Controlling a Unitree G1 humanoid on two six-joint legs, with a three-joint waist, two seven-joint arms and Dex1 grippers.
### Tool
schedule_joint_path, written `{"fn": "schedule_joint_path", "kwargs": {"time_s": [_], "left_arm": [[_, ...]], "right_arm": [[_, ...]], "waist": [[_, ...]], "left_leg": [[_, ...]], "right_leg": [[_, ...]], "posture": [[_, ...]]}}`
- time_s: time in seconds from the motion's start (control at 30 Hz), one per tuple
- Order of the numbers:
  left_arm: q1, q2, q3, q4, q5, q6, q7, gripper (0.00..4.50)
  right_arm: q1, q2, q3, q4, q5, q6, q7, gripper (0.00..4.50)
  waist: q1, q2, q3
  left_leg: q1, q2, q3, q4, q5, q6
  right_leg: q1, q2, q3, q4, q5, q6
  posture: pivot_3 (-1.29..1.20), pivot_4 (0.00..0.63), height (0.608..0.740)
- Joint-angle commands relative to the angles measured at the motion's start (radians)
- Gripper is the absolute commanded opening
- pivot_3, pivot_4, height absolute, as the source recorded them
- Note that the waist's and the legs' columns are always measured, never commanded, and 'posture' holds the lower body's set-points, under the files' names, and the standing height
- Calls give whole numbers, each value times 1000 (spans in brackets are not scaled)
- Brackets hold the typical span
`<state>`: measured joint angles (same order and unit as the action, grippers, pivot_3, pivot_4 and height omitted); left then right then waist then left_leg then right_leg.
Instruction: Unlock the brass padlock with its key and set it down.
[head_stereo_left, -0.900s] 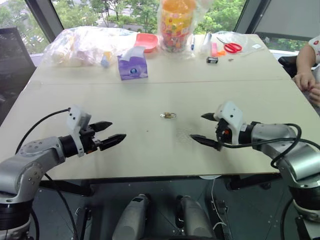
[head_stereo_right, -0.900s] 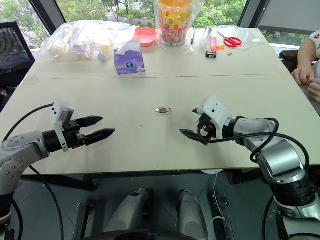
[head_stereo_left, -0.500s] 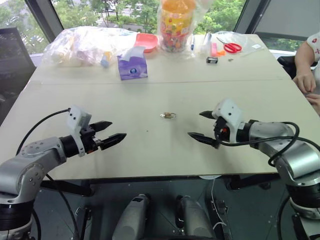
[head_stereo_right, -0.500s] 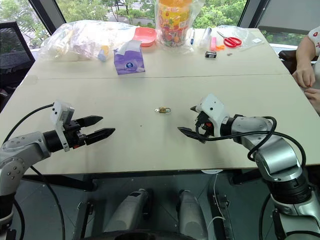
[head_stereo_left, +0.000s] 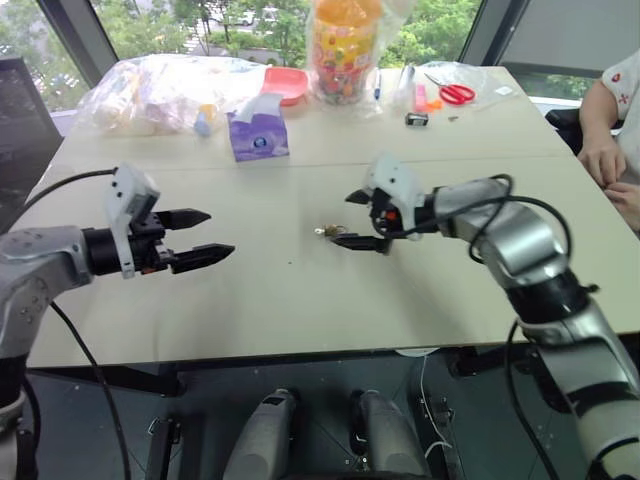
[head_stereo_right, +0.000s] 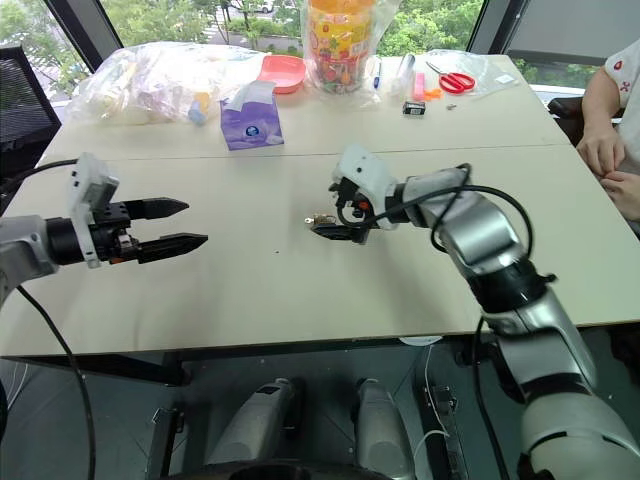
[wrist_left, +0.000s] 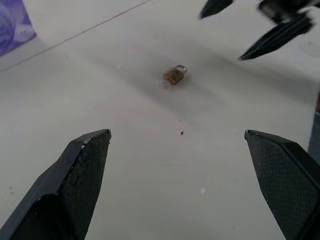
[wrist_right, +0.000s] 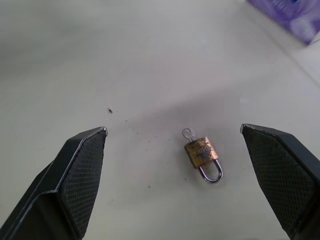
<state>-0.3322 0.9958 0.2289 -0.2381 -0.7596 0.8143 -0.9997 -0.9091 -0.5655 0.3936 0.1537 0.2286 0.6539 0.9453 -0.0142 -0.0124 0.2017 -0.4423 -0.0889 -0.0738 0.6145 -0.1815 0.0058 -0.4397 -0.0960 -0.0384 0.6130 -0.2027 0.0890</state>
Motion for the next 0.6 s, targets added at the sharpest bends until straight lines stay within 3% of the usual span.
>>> {"fn": "schedule_joint_path", "kwargs": {"time_s": [0.03, 0.27, 0.6], "left_arm": [[-34, 5, -8, 13, 7, -23, -38, 4479], [-22, -72, -25, -26, 23, -34, 14, 4479], [37, -118, -14, -70, 37, -35, 67, 4479]], "right_arm": [[-114, 62, 45, 242, -106, -160, 45, 4500], [-276, 210, 63, 752, -258, -428, 54, 4500], [-331, 307, 20, 989, -340, -572, 79, 4500]], "waist": [[-1, 0, 0], [-4, 0, 0], [-8, 0, 0]], "left_leg": [[0, 0, 0, 0, 0, 0], [1, 1, -1, -1, 2, -3], [3, 2, -2, -2, 4, -7]], "right_leg": [[0, 0, 0, 0, 0, 0], [-2, 3, 1, 4, 1, 1], [-2, 6, 5, 8, 1, 0]], "posture": [[0, 150, 740], [0, 150, 740], [0, 150, 740]]}}
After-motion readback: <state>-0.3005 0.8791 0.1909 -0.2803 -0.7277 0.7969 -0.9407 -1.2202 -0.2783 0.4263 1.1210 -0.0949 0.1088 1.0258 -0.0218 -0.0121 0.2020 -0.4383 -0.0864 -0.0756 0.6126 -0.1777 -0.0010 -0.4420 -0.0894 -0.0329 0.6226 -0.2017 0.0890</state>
